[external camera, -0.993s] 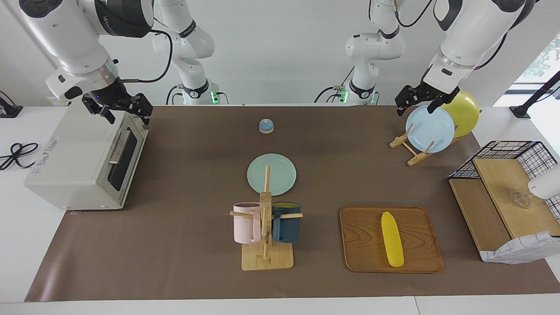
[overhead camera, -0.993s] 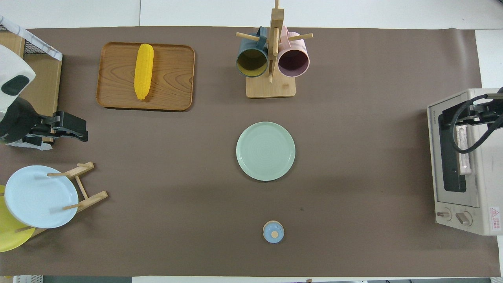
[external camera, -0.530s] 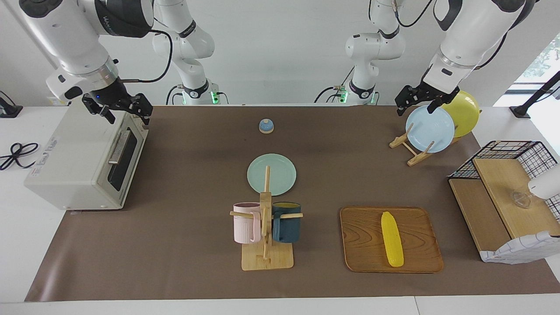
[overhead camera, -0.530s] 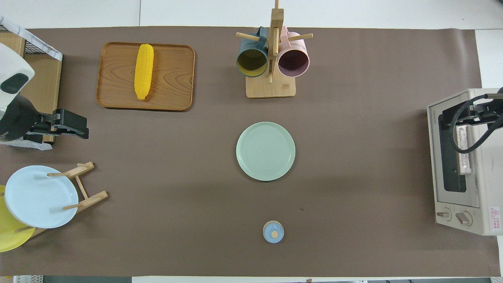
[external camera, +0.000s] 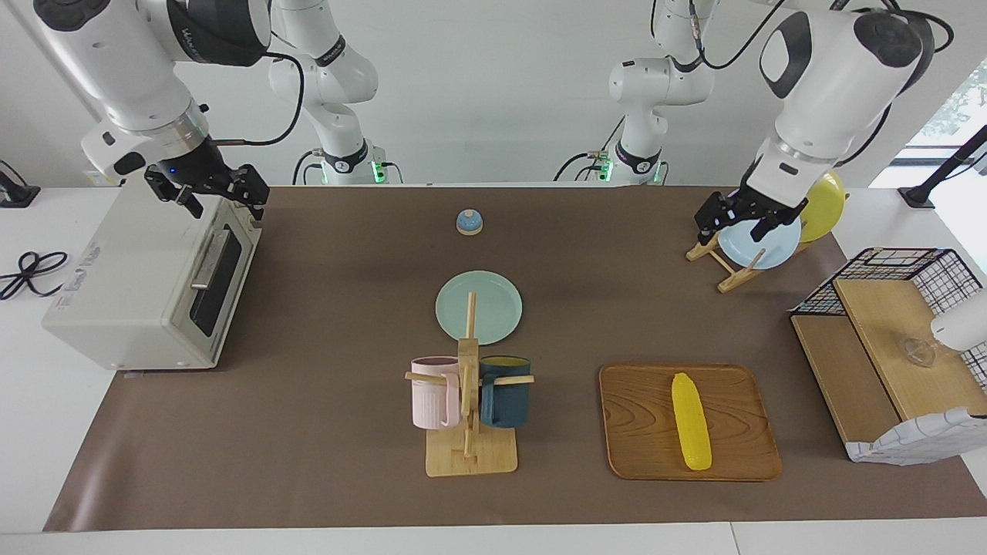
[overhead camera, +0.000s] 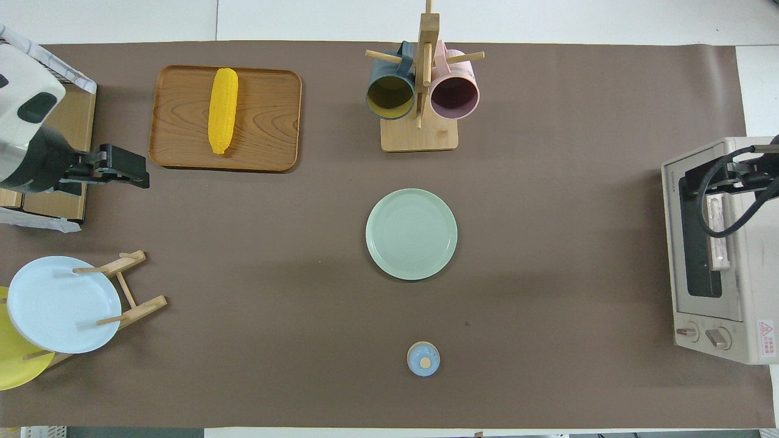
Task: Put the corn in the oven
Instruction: 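Reach the left gripper toward the yellow corn on the wooden tray, then close the left gripper around the yellow corn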
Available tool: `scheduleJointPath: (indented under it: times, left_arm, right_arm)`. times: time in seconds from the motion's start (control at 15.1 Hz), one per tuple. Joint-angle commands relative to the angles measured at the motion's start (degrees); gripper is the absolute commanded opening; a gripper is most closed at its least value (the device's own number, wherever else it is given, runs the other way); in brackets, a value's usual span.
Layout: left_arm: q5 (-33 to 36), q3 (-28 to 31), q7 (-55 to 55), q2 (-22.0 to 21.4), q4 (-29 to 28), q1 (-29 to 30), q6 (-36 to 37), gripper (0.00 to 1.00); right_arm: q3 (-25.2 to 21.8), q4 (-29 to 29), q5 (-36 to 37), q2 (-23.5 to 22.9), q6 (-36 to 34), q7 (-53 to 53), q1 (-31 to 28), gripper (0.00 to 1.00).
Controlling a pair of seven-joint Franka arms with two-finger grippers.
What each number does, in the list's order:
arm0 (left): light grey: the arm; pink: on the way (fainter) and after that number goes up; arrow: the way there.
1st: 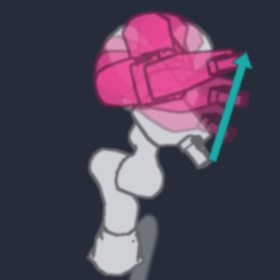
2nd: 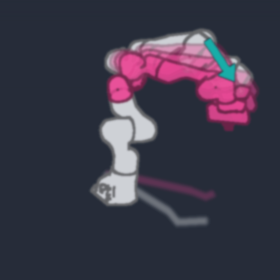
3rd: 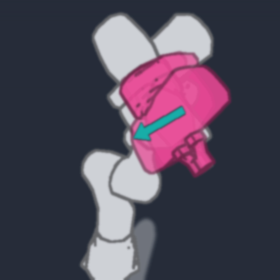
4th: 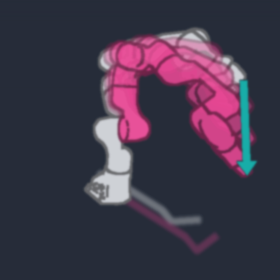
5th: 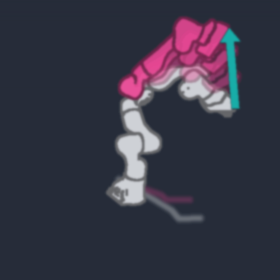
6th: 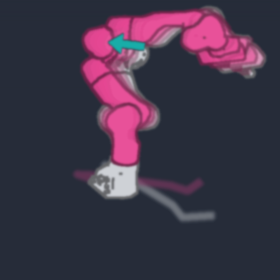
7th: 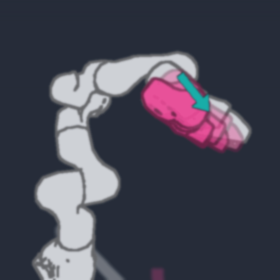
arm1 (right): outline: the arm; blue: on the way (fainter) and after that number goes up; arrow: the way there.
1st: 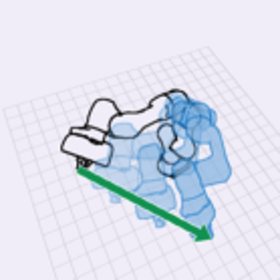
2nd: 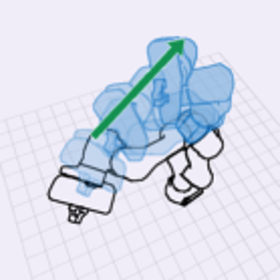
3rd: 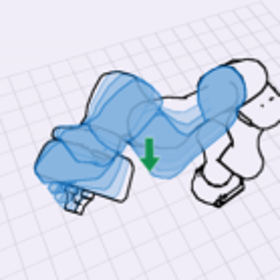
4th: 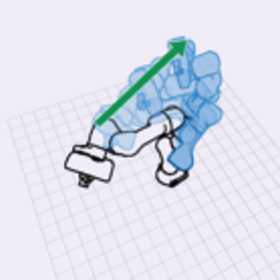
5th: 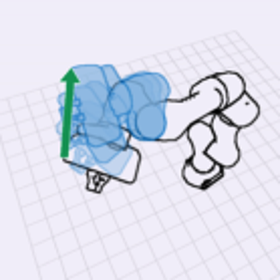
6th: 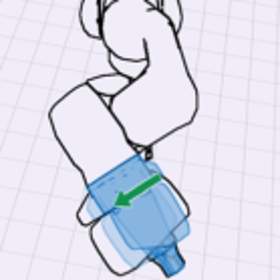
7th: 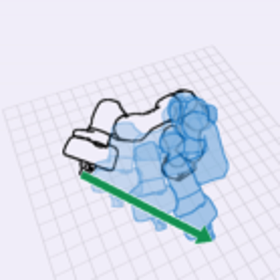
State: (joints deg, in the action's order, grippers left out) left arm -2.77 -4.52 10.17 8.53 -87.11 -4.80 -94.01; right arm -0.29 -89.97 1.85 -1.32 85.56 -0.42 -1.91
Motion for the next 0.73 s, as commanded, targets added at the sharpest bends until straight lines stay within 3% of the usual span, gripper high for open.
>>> scheduleJointPath:
  times: [0.0, 0.13, 0.2, 0.26, 0.33, 0.46, 0.66]
  left_arm:
    - [-0.40, -0.49, -0.24, 16.12, 15.97, 0.24, 0.33, 1.00]
    - [-0.40, -0.66, -0.33, 22.03, 18.56, 0.15, -5.36, 1.00]
    - [-0.31, -0.84, -0.94, 24.06, 18.91, 0.15, -8.09, 1.00]
    - [-0.14, -0.75, -1.81, 26.34, 19.52, 0.06, -10.29, 1.00]
    - [-0.13, -0.40, -2.00, 29.23, 20.57, -0.90, -13.19, 1.00]
    - [1.26, -0.31, -3.04, 34.25, 23.91, -1.43, -16.19, 1.00]
    - [2.68, -0.66, -4.81, 34.97, 22.35, -1.26, -20.32, 1.00]
  right_arm:
    - [0.38, -3.96, -0.18, 2.37, 2.76, -0.20, -0.38, 1.00]
    - [0.38, -6.70, -0.18, 3.52, 4.08, 1.72, -0.99, 1.00]
    - [0.29, -8.88, -0.26, 4.31, 5.92, 4.61, -1.52, 0.68]
    - [0.29, -12.38, -0.35, 5.88, 8.20, 6.29, -2.39, 0.19]
    - [0.20, -16.60, -0.35, 7.64, 11.61, 7.00, -3.27, 0.00]
    - [0.20, -22.42, -0.70, 9.67, 18.04, 7.54, -4.77, 0.00]
    - [-0.15, -25.59, -0.62, 9.85, 19.82, 6.40, -5.64, 0.00]
